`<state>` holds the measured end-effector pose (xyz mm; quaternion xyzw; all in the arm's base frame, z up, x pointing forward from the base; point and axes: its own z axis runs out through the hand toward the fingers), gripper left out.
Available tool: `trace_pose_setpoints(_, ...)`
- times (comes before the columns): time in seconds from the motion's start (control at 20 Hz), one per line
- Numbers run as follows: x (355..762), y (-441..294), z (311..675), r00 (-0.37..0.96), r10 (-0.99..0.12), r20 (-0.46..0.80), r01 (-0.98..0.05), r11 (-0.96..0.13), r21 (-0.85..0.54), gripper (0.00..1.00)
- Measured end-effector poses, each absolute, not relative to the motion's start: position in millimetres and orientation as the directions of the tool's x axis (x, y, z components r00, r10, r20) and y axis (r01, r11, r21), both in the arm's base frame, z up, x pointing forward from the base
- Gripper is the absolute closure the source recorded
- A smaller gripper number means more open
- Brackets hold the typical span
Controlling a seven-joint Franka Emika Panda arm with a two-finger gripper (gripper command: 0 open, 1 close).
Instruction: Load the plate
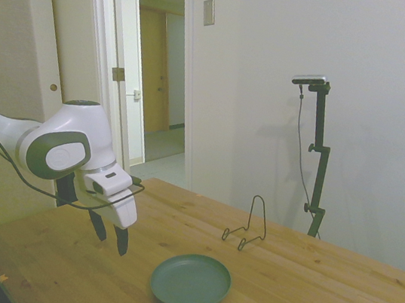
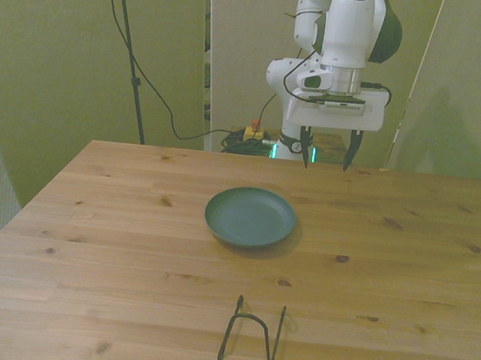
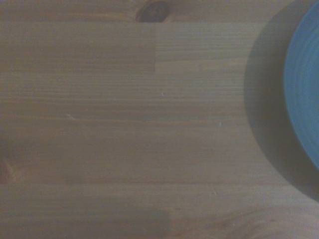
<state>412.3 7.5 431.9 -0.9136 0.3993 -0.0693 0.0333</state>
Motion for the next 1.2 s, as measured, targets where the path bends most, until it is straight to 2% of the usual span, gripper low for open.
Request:
trace_pose_setpoints(0.15, 413.2, 3.3, 432.3, 0.663, -0.743, 0.093, -0.733, -0.67, -0.122, 0.0)
trace_pose_setpoints(0.25, 420.7, -8.2, 441.4, 0.615, -0.784, 0.083, -0.765, -0.619, -0.179, 0.0)
trace_pose_setpoints(0.5, 459.0, -50.9, 481.7, 0.457, -0.89, 0.012, -0.836, -0.434, -0.335, 0.0)
trace_pose_setpoints(0.7, 499.1, -85.6, 500.2, 0.304, -0.95, -0.07, -0.883, -0.253, -0.396, 0.0)
trace_pose_setpoints(0.95, 547.2, -126.1, 493.6, 0.16, -0.977, -0.144, -0.928, -0.099, -0.359, 0.0)
trace_pose_setpoints(1.2, 588.8, -135.0, 471.7, 0.096, -0.978, -0.183, -0.966, -0.047, -0.255, 0.0)
